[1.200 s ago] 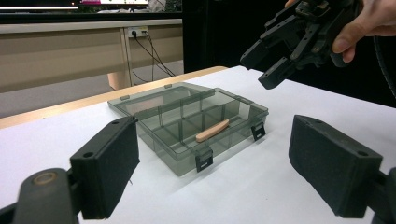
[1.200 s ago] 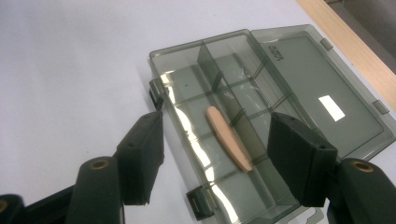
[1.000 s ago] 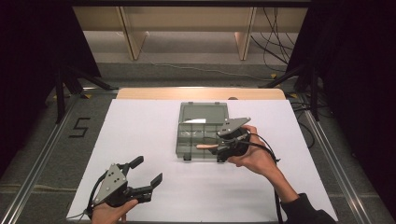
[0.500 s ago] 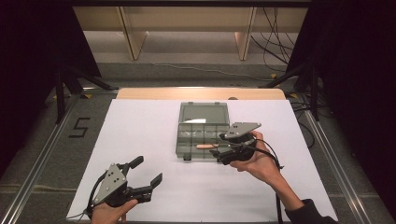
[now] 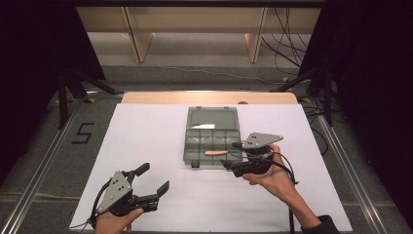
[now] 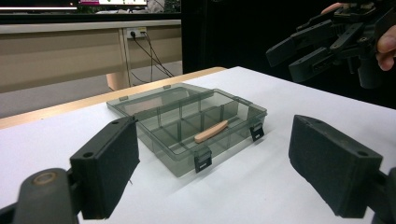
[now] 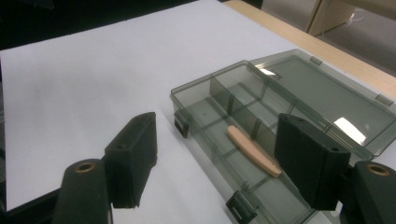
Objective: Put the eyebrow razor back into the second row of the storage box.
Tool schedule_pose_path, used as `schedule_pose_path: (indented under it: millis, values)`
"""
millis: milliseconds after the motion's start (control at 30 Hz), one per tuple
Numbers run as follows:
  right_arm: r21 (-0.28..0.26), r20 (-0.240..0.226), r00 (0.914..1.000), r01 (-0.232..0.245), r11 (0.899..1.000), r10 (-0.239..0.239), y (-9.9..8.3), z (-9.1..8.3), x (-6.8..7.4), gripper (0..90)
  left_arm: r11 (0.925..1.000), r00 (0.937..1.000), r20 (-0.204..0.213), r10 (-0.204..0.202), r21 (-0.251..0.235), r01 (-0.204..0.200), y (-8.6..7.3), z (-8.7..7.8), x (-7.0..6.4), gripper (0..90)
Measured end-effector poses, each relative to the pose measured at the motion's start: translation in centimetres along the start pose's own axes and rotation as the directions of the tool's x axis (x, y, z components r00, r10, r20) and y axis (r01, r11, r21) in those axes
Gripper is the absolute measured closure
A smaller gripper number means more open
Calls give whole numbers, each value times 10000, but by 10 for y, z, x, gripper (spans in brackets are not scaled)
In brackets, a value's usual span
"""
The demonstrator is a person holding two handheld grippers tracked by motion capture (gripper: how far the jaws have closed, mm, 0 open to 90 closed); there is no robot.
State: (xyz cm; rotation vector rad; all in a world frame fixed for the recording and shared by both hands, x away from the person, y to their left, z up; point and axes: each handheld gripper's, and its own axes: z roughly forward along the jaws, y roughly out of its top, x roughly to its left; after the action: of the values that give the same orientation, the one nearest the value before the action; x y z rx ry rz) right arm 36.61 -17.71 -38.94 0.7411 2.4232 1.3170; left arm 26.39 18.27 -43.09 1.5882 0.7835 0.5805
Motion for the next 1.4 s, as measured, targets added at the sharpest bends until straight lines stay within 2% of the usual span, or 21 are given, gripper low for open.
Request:
schedule_pose_path:
  millis: [167, 267, 333, 500, 533, 633, 667, 700, 733, 933, 1000, 1067, 1267, 1367, 1400]
  values:
    - [-137, 196, 9997, -152, 9998, 155, -7, -6, 0, 286, 10000, 10000, -19, 0, -1, 0, 0, 0, 0, 160]
    - [-493, 400, 9989, -218, 9985, 238, -13, -9, -1, 286, 10000, 10000, -9, 3, -4, -3, 0, 0, 0, 160]
    - [-494, 279, 9987, -410, 9979, 424, -16, -13, -1, 281, 10000, 10000, -15, 21, -5, -21, 0, 0, 0, 160]
    - [-1049, 367, 9977, -535, 9930, 576, -24, -18, 0, 277, 10000, 10000, -25, 24, 8, -24, 0, 0, 1, 160]
    - [-1176, 186, 9971, -709, 9905, 736, -26, -19, 1, 272, 10000, 10000, -36, 10, 4, -10, 0, 0, 1, 160]
    - [-1338, 375, 9973, -582, 9893, 637, -30, -22, 1, 272, 10000, 10000, -22, 22, 9, -22, 0, 0, 1, 160]
    - [-1308, 312, 9965, -733, 9887, 780, -31, -23, 2, 271, 10000, 10000, -21, 24, 10, -24, 0, 0, 1, 160]
    - [-1521, 230, 9965, -758, 9854, 803, -32, -22, 3, 271, 10000, 10000, -22, 20, 14, -20, 0, 0, 1, 160]
    - [-1428, 245, 9963, -780, 9867, 823, -33, -24, 4, 265, 10000, 10000, -8, 0, 14, 0, 0, 1, 1, 160]
    - [-1790, 415, 9956, -756, 9809, 843, -38, -24, 5, 243, 10000, 10000, 3, 25, 14, -25, 0, 1, 0, 160]
    - [-1739, 393, 9949, -847, 9811, 929, -39, -25, 6, 230, 10000, 10000, 11, 29, 12, -29, 0, 1, 0, 160]
    - [-1961, 342, 9946, -892, 9765, 977, -40, -25, 7, 215, 10000, 10000, 15, 31, 15, -31, 0, 1, 0, 160]
    - [-2065, 376, 9911, -1172, 9714, 1276, -45, -29, 9, 177, 10000, 10000, 29, 42, 8, -43, 0, 1, 0, 160]
    - [-2170, 401, 9910, -1160, 9693, 1275, -46, -30, 10, 175, 10000, 10000, 25, 40, 45, -40, 0, 1, 0, 159]
    - [-2325, 371, 9913, -1145, 9658, 1265, -47, -30, 10, 174, 10000, 10000, 34, 32, 40, -33, 0, 1, 0, 160]
